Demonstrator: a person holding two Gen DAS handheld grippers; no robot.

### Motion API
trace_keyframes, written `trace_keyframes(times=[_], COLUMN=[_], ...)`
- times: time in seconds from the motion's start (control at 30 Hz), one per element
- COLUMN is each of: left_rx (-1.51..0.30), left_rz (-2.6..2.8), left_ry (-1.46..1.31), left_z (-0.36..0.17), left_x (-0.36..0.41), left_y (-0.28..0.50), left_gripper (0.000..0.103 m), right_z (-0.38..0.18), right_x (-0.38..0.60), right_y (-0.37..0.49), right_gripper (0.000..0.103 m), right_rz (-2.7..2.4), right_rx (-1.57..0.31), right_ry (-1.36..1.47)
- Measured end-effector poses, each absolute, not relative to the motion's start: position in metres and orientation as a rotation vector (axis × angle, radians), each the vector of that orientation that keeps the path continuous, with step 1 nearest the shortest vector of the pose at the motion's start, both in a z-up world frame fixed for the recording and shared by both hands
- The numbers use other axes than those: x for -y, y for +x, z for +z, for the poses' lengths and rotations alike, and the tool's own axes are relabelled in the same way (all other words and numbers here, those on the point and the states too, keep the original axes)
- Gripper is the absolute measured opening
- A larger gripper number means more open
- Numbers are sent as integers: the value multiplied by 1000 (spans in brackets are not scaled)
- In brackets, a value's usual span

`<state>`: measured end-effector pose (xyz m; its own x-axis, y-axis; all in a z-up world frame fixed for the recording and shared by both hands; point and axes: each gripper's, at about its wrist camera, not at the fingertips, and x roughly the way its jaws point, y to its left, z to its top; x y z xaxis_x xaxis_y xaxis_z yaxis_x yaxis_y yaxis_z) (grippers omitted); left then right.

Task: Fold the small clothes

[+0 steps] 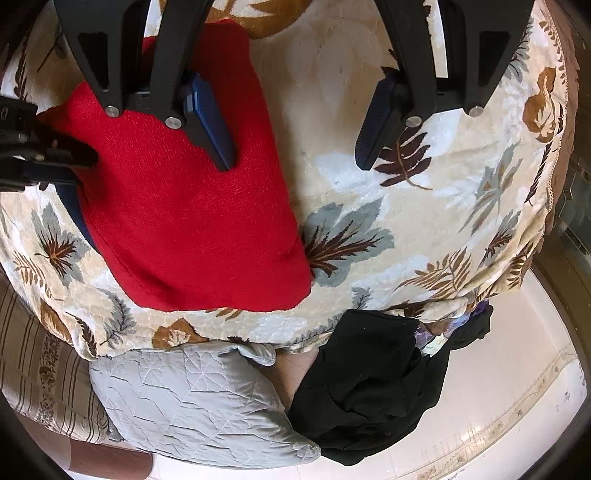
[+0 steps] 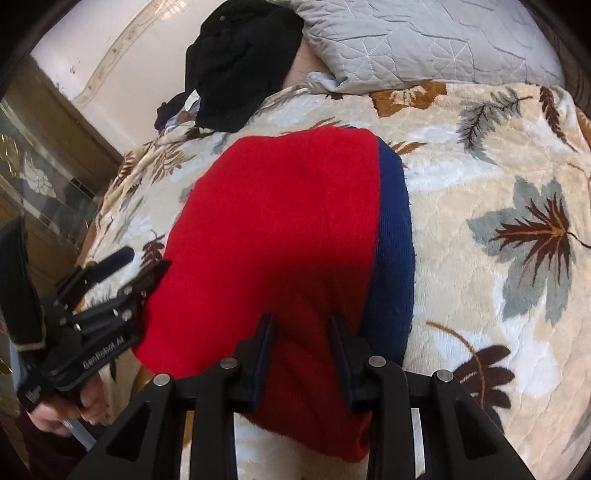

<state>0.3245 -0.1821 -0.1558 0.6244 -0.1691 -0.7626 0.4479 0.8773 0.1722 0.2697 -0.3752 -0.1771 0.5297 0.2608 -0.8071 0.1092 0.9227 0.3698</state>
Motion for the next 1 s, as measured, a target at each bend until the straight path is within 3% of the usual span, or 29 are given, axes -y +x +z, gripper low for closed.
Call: trace_keyframes(times=[0.33,0.57,0.7,1.0], left_rx=[-865,-830,-834,-867], left_rz=[-373,-332,-326,-297], left_ry=[313,276,277,425], left_z=[-166,-145,-140,-168], left_x=[169,153,148,161], left_y=[312,308,302,303], left_gripper=[70,70,78,81], right_z=[-184,-168,-156,-141], right_x=[367,392,394,406], right_y=[251,253,255,322], right_gripper=[36,35,35,35], right_rz=[87,105,88,17], right_rx=[-1013,-950,-874,-859], right_ry=[375,530,540,505])
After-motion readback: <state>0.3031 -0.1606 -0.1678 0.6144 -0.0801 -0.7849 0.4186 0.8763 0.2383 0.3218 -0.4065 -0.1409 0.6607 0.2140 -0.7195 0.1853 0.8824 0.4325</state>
